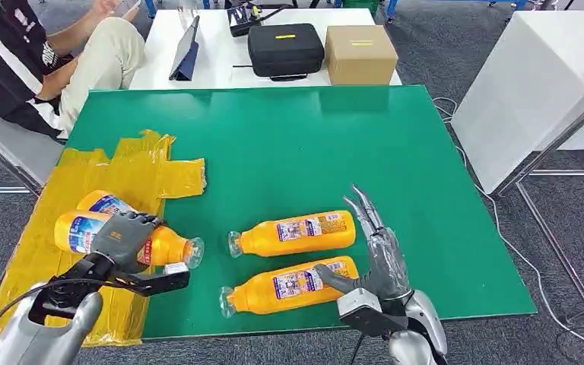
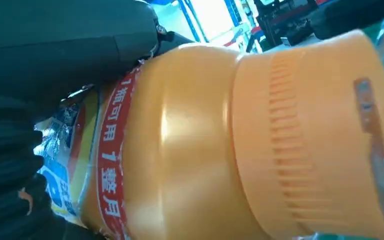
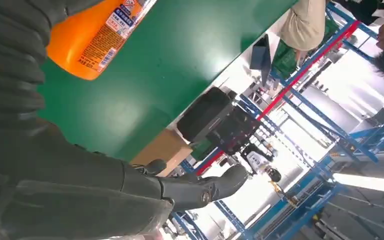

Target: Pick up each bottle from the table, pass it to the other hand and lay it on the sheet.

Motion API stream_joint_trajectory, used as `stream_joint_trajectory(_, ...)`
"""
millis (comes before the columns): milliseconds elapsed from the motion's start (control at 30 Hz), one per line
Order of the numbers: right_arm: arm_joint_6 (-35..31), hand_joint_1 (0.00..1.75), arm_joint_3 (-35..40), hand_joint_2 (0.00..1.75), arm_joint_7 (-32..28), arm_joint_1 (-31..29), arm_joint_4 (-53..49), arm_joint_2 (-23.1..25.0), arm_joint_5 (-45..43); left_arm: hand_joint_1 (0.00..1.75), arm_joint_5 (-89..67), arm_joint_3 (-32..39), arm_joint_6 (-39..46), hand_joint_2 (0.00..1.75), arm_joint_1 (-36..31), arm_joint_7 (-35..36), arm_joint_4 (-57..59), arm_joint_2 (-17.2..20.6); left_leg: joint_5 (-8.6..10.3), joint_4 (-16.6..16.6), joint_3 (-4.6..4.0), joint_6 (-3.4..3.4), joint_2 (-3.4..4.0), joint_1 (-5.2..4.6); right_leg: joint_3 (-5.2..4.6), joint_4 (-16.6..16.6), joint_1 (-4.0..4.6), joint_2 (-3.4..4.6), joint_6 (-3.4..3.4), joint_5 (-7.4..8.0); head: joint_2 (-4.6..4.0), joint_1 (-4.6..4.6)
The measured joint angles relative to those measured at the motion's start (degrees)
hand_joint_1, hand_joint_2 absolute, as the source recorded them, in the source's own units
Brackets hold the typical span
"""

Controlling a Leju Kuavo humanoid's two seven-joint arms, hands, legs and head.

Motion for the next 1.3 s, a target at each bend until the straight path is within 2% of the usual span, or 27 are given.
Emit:
stream_joint_trajectory(1067,0.0,0.0,0.0,1.75,0.1,0.1,0.5,-0.1,-0.1,1.75,0.0,-0.9,-0.7,1.75,-0.2,0.0,1.3,0.5,0.07,0.0,0.01,-0.04,-0.02,0.0,0.01,0.0,0.0,0.0,-0.01,0.01,0.0,-0.02)
stream_joint_trajectory(1300,0.0,0.0,0.4,1.75,0.1,0.0,1.4,-0.3,-0.8,1.75,0.3,-0.8,1.5,1.75,-0.3,-0.4,2.0,0.0,0.07,0.0,0.01,-0.04,-0.02,0.0,0.0,0.0,0.0,0.0,-0.01,0.01,0.0,-0.02)
